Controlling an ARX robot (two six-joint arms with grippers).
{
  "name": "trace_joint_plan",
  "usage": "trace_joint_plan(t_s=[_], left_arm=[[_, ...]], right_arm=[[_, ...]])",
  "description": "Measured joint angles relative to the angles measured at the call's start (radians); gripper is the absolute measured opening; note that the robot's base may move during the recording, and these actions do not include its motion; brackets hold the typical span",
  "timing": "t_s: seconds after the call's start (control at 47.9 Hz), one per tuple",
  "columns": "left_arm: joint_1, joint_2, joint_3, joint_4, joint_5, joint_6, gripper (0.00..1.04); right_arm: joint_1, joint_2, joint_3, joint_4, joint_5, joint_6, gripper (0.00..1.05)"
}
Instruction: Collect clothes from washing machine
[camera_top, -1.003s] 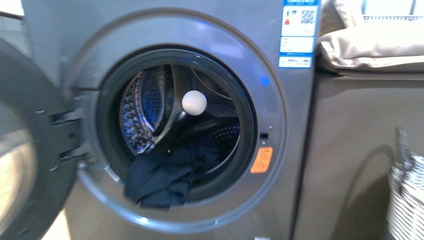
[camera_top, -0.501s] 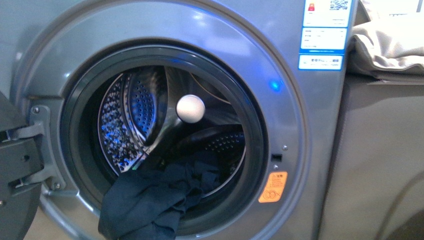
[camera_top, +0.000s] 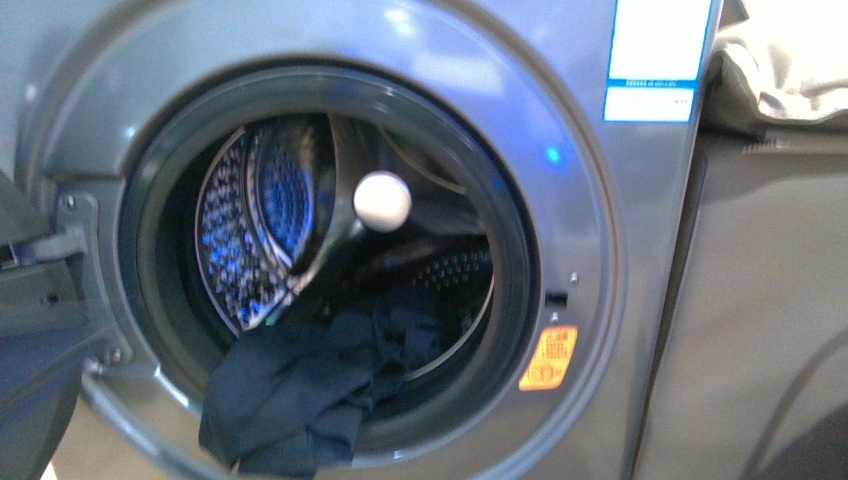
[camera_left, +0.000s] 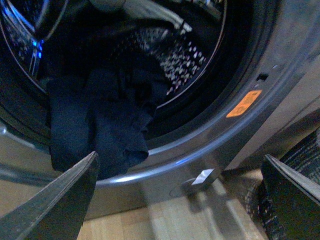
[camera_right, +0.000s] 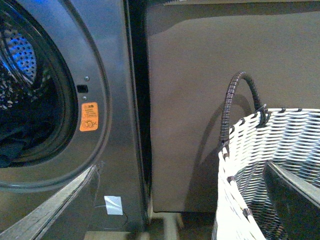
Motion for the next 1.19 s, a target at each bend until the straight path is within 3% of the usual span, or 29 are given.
trace_joint_plan(t_s=[0.397,0.752,1.191], left_arm=[[-0.037,0.56,0.395,0.022,-0.057,0.088,0.98],[-0.056,0.776,0.617,-0.074,-0.061,0.135,0.98],[-0.003,0.969,0.861,-0.126,-0.161,0.253,0.98]], right_arm=[[0.0,0.0,0.0,0.0,0.0,0.0,0.97],[0.0,0.0,0.0,0.0,0.0,0.0,0.97],[0.0,0.0,0.0,0.0,0.0,0.0,0.97]])
